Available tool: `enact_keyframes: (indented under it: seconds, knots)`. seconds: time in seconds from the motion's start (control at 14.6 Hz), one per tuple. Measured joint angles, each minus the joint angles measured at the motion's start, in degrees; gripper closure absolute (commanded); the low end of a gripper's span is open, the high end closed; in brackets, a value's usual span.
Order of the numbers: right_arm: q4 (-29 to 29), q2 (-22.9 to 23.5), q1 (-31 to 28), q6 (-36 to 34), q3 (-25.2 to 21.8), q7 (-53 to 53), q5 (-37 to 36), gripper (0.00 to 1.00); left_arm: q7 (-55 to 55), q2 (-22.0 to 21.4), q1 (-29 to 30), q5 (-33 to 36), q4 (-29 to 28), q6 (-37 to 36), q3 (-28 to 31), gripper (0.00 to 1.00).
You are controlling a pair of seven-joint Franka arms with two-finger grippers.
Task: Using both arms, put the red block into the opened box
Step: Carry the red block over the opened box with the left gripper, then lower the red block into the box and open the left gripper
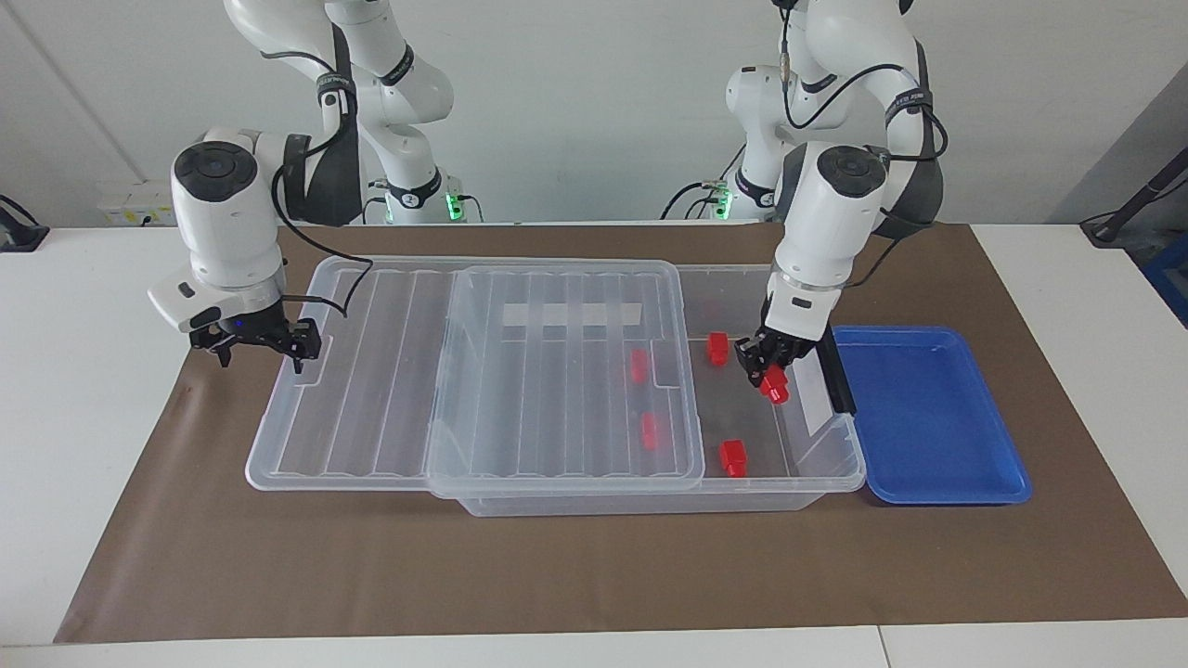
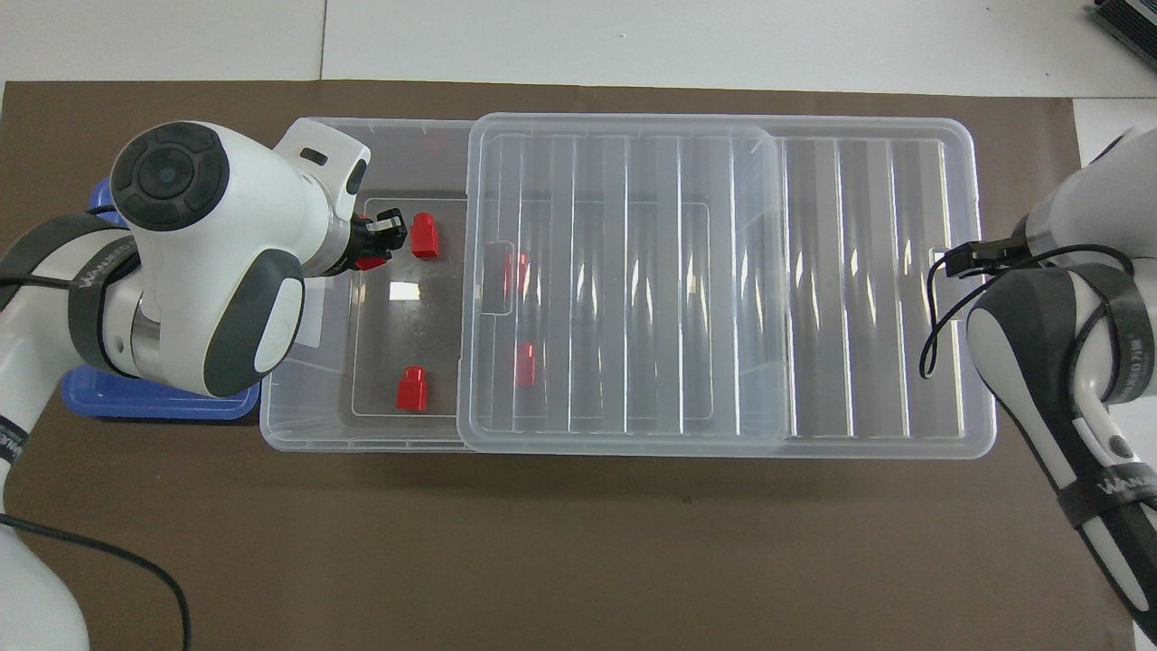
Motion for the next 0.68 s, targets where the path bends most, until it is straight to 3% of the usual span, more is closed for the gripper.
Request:
enact_keyframes:
  seconds: [0.34, 0.68]
  knots:
    - [1.50, -5.23, -0.07, -5.95, -0.22, 0.19, 10.57, 0.00, 0.91, 3.42, -0.25, 1.08, -6.86, 11.09, -0.35, 1.00]
    - [5.68, -10.49, 0.06, -21.29, 0.29, 2.01, 14.16, 0.00, 1.01, 5.27, -0.25, 1.12, -10.73, 16.31, -0.37, 1.00]
